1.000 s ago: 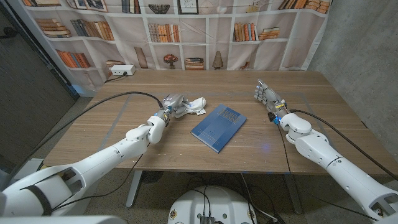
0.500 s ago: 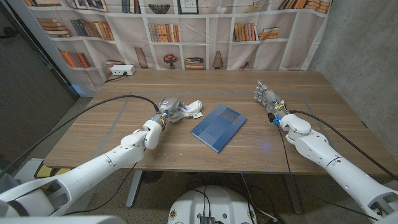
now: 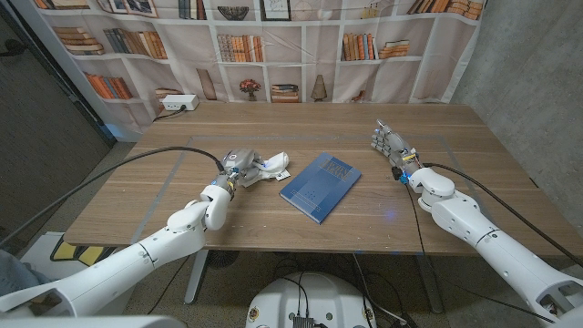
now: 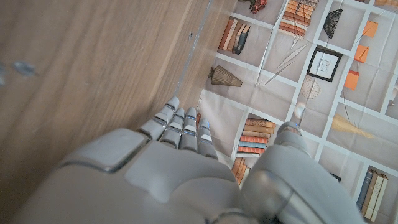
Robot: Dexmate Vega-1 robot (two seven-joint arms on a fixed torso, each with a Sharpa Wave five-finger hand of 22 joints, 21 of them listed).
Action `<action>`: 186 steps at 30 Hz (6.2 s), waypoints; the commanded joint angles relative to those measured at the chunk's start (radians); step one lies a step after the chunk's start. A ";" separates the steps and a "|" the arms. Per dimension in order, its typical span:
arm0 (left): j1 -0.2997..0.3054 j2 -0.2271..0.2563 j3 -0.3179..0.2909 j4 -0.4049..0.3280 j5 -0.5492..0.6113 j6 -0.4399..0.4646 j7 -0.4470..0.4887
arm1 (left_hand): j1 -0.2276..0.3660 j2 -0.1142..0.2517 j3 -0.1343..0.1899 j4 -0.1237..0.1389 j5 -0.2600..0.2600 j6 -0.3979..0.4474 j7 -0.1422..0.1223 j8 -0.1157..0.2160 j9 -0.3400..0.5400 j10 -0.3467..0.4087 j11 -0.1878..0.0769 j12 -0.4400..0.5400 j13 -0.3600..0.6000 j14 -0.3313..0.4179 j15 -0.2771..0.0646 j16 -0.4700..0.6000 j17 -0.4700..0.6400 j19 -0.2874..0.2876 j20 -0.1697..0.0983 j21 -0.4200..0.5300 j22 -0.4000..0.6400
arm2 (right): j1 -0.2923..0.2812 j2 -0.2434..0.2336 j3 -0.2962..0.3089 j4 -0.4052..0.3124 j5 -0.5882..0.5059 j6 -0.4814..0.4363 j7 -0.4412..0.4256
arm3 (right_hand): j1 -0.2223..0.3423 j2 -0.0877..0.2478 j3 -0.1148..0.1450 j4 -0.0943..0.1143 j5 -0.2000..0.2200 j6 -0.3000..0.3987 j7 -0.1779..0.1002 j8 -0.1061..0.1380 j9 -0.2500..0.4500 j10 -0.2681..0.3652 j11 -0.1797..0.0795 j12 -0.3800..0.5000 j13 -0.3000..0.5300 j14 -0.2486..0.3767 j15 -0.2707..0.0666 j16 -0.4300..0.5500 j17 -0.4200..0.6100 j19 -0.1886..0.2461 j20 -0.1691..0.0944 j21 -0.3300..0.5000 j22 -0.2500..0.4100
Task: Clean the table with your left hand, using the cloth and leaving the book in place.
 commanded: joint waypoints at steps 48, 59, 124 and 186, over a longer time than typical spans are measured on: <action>-0.204 -0.091 0.149 0.266 -0.009 -0.112 0.028 | -0.004 0.001 0.016 0.001 -0.001 0.010 -0.002 0.006 0.001 0.014 0.002 -0.020 0.018 0.009 -0.031 -0.002 0.005 0.003 -0.005 -0.011 0.004 | -0.043 -0.009 0.018 -0.033 0.012 0.000 -0.032 | 0.009 0.008 -0.003 -0.003 -0.003 0.010 0.002 0.004 0.005 0.010 -0.002 0.004 0.004 0.013 0.000 0.001 0.002 0.015 0.000 -0.017 0.002; -0.066 -0.046 0.063 0.103 -0.045 0.019 0.035 | -0.004 0.001 0.018 0.000 -0.001 0.014 -0.002 0.007 0.001 0.016 0.001 -0.024 0.019 0.011 -0.031 -0.002 0.004 0.004 -0.005 -0.012 0.004 | -0.026 -0.001 0.006 -0.011 0.007 -0.003 -0.021 | 0.010 0.009 -0.004 -0.004 -0.003 0.011 0.003 0.004 0.005 0.012 0.000 0.004 0.004 0.013 -0.001 0.000 0.002 0.016 0.000 -0.021 0.002; -0.159 -0.101 0.124 0.197 -0.013 -0.076 0.063 | -0.018 -0.002 0.029 0.002 -0.001 0.020 -0.012 0.008 -0.001 0.023 -0.009 -0.040 0.028 -0.011 -0.035 -0.005 0.006 -0.023 -0.008 -0.028 0.006 | -0.068 -0.021 0.031 -0.047 0.016 0.012 -0.036 | 0.013 0.010 -0.009 -0.007 -0.004 0.006 0.014 0.003 0.005 0.013 -0.001 0.002 0.004 0.014 0.000 -0.002 0.002 0.025 -0.002 -0.042 0.002; -0.400 -0.233 0.216 0.479 0.056 -0.249 0.128 | -0.026 -0.004 0.040 0.001 -0.001 0.022 -0.015 0.008 -0.002 0.029 -0.016 -0.045 0.034 0.002 -0.041 -0.003 0.004 -0.017 -0.013 -0.028 0.007 | -0.125 -0.045 0.047 -0.120 0.022 -0.012 -0.083 | 0.012 0.014 -0.013 -0.007 -0.004 0.008 0.009 0.003 0.005 0.015 -0.003 0.001 0.004 0.020 0.000 -0.001 0.002 0.033 -0.003 -0.055 0.003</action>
